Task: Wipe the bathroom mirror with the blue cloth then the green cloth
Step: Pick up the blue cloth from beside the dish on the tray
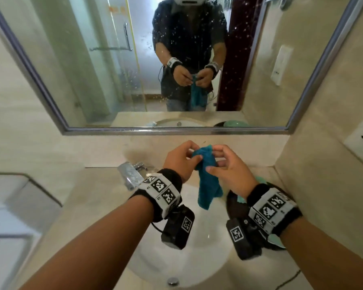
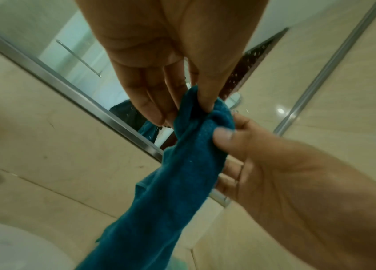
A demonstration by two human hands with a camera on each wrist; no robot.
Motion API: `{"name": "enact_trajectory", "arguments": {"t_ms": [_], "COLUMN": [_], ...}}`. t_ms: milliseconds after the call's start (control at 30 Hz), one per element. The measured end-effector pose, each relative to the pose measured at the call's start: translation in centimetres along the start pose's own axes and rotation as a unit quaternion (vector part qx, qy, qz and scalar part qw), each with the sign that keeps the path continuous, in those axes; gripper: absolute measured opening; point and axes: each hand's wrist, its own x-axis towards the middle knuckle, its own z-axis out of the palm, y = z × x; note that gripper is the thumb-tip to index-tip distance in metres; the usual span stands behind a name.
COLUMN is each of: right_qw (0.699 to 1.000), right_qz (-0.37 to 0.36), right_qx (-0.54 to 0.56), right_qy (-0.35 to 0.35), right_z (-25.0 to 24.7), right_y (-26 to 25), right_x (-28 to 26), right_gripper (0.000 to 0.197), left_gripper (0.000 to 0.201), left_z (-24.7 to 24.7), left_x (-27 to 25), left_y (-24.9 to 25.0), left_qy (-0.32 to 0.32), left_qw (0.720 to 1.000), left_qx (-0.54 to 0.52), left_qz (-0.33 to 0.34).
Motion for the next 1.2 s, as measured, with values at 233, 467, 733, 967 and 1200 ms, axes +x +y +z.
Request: {"name": "enact_trajectory", "arguments": {"t_ms": [233, 467, 733, 967, 1200], "right_qw": [0.988, 0.996, 0.991, 0.994, 0.996], "right_qz": [0.03, 0.017, 0.017, -0.012, -0.026], "right_qx": [-0.119, 0.089, 0.128, 0.081, 0.055], "right_qy": [-0.089, -0.005, -0.018, -0.076, -0.069], "right_z": [6.4, 12.5, 23.0, 27.2, 27.9], "right_y": [-2.9, -9.0, -13.7, -15.8, -16.9], "right_x": [1.4, 4.7, 7.2, 7.5, 9.2], "right_gripper": [0.021, 0.027, 0.019, 0.021, 0.019], "left_gripper": [0.001, 0.006, 0.026, 0.022, 0.022], "left_z": [-8.9, -17.4, -26.2, -31.4, -33.2], "left_x": [-2.3, -4.1, -5.2, -3.8, -1.8], "left_y": [1.1, -1.8, -5.6, -6.9, -5.8], "left_qy": [0.084, 0.083, 0.04, 0.015, 0.002], "left_qw": [0.996, 0.993, 0.999, 1.0, 0.999], "left_qx": [-0.002, 0.08, 0.003, 0.002, -0.026], "left_qz": [0.005, -0.009, -0.009, 0.027, 0.047]}}
